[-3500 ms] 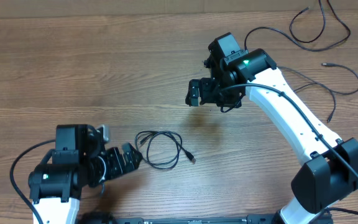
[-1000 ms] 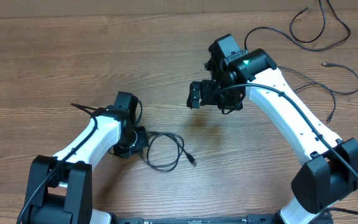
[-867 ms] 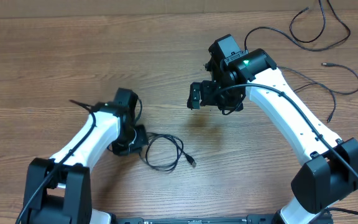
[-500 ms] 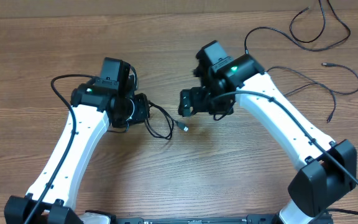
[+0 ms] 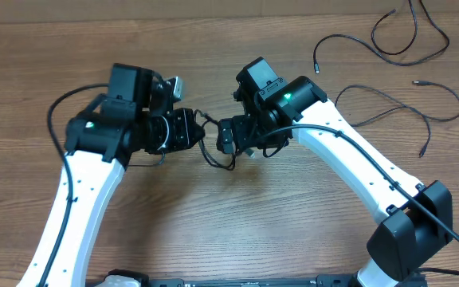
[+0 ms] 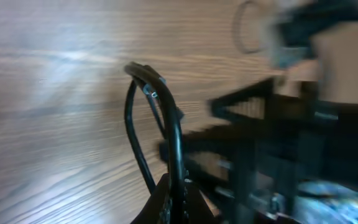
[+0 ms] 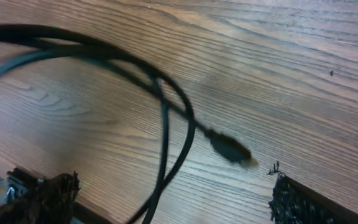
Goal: Untangle cables
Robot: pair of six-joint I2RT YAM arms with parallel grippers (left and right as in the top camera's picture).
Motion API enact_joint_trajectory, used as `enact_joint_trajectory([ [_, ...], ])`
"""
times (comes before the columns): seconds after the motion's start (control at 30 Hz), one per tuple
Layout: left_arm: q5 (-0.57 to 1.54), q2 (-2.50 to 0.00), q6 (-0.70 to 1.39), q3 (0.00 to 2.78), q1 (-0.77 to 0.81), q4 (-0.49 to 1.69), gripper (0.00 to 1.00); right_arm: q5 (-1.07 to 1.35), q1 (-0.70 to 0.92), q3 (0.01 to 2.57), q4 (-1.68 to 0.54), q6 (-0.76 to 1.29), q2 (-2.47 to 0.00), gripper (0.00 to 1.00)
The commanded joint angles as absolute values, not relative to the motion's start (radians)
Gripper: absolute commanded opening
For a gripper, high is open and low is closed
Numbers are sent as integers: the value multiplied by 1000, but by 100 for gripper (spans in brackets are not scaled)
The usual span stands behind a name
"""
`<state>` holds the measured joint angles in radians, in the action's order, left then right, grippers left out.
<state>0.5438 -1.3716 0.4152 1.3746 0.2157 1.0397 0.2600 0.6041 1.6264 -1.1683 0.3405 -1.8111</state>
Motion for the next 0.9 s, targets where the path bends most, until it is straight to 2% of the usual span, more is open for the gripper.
enact_joint_trajectory([
  [0.0,645,-1309,401,1447,216,1050,4,236,605,1622,-1164,344,-1809,100],
  [0.13,646,-1260,408,1479,216,1059,4,186,605,1622,-1171,345,-1809,95],
  [0.3,312,-1214,437,1486,216,1168,4,-69,594,1622,-1223,471,-1809,95],
  [0.47,1,-1222,521,1486,216,1353,4,-119,561,1622,-1252,480,-1809,99],
  [0.87,-214,-1223,636,1486,216,1514,4,-138,468,1622,-1274,475,-1809,100],
])
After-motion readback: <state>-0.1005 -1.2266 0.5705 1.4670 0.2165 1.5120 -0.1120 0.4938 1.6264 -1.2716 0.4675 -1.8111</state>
